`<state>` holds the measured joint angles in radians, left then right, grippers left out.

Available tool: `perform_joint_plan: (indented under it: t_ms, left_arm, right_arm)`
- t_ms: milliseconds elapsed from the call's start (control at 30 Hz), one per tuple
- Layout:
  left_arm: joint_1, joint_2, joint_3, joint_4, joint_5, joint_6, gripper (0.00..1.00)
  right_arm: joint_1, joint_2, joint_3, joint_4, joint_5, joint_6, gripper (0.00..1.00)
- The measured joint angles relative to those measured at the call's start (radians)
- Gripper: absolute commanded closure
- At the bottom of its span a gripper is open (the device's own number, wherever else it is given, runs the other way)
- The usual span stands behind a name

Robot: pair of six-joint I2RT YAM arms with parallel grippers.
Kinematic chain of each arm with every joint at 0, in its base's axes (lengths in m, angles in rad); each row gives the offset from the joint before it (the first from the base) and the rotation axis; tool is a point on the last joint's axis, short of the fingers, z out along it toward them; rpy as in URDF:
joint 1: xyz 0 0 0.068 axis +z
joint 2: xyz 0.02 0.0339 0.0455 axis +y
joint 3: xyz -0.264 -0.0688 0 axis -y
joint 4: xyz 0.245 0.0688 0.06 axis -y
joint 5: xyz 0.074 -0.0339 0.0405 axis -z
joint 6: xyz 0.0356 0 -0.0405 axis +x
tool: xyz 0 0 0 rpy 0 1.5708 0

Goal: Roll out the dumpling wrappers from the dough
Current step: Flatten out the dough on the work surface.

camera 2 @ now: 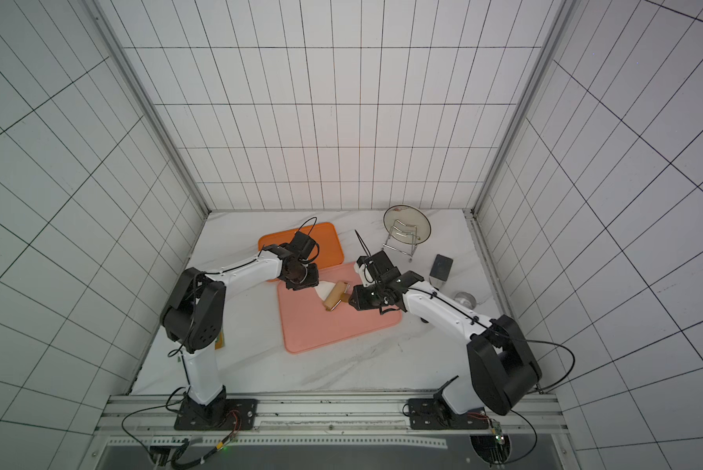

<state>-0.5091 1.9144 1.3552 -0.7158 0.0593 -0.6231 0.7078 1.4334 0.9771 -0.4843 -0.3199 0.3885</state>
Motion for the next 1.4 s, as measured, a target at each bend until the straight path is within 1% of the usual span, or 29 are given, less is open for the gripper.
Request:
perform_joint_plan:
  t_ms: [167,400,467,533,633,833,1000,1133,1267,1400]
  left_arm:
    - [0.002,0.000,-0.008,0.000,-0.008,0.004,0.59]
    - [0.003,0.002,-0.008,-0.002,-0.021,0.004,0.59]
    - [0.006,0.002,-0.012,-0.002,-0.027,0.003,0.59]
    - [0.011,-0.001,-0.025,-0.002,-0.030,0.003,0.55]
    - [0.020,-0.018,-0.055,-0.008,-0.037,0.001,0.51]
    - [0.029,-0.107,-0.099,-0.027,-0.044,0.002,0.50]
    - [0.041,-0.229,-0.177,-0.024,-0.045,-0.013,0.51]
    - [0.051,-0.321,-0.289,-0.026,-0.053,-0.044,0.52]
    - [0.054,-0.382,-0.406,-0.031,-0.056,-0.080,0.54]
    - [0.054,-0.414,-0.490,-0.032,-0.056,-0.111,0.56]
  right_arm:
    - [-0.014,-0.085,-0.017,-0.113,0.034,0.000,1.00]
    - [-0.052,-0.144,-0.047,-0.175,0.033,-0.003,1.00]
    - [-0.060,-0.156,-0.046,-0.197,0.034,-0.006,1.00]
    - [-0.064,-0.168,-0.045,-0.222,0.040,-0.011,1.00]
    - [-0.067,-0.173,-0.016,-0.278,0.053,-0.026,1.00]
    - [-0.063,-0.170,0.117,-0.373,0.089,-0.060,1.00]
    - [-0.042,-0.094,0.308,-0.370,0.093,-0.086,1.00]
    - [-0.018,0.031,0.420,-0.312,0.087,-0.100,1.00]
    - [-0.007,0.163,0.450,-0.238,0.070,-0.105,1.00]
    - [-0.004,0.268,0.450,-0.204,0.053,-0.105,1.00]
